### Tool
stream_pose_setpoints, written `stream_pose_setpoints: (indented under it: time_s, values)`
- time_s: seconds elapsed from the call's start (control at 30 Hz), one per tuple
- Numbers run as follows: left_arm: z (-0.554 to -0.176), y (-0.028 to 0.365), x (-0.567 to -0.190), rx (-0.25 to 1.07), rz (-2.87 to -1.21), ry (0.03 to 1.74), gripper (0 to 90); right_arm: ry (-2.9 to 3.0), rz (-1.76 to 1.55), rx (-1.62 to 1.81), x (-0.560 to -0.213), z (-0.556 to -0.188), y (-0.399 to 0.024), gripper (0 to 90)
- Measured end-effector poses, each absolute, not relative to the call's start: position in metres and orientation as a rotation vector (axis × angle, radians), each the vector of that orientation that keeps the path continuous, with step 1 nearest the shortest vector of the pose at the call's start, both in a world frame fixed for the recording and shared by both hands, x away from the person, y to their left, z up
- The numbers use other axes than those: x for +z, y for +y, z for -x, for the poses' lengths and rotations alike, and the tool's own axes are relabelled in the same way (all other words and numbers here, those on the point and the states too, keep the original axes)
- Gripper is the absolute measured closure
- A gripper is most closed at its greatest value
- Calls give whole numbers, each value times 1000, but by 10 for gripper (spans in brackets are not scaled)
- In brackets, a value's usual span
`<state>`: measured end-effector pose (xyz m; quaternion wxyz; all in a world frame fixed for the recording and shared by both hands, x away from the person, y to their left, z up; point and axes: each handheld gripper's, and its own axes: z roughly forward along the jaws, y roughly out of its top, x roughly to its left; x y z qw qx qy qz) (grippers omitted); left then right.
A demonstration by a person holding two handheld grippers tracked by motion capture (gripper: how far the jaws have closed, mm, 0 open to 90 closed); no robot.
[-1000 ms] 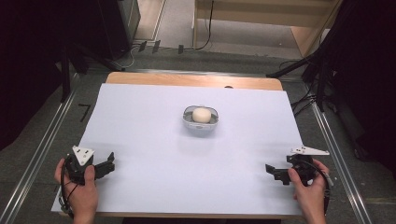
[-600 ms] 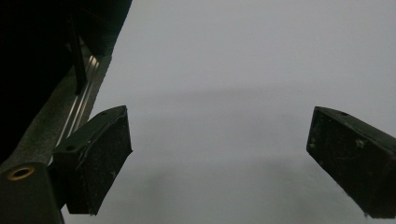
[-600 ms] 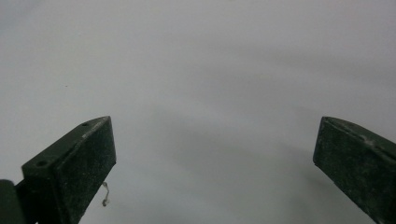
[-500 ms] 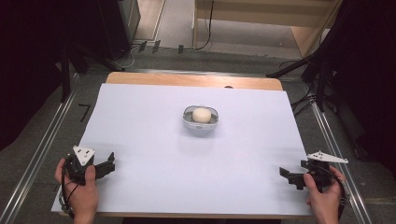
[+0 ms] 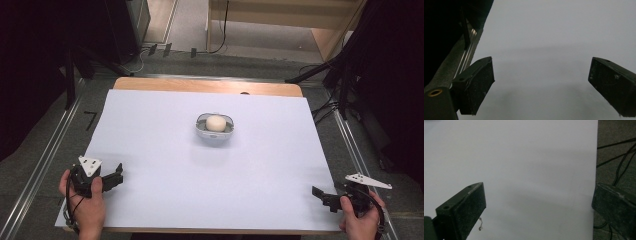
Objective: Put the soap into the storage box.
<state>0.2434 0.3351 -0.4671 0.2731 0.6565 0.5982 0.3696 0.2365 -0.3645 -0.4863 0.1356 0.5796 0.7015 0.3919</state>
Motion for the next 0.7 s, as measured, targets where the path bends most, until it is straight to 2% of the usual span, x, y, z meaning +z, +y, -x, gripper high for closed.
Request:
stream_pose_setpoints:
  time_s: [0.33, 0.7]
  values:
    - [-244, 340, -466, 952, -1737, 1637, 72, 1938, -1604, 1311, -492, -224, -378, 0]
    - [-244, 339, -466, 957, -1739, 1635, 72, 1892, -1633, 1296, -494, -221, -377, 1]
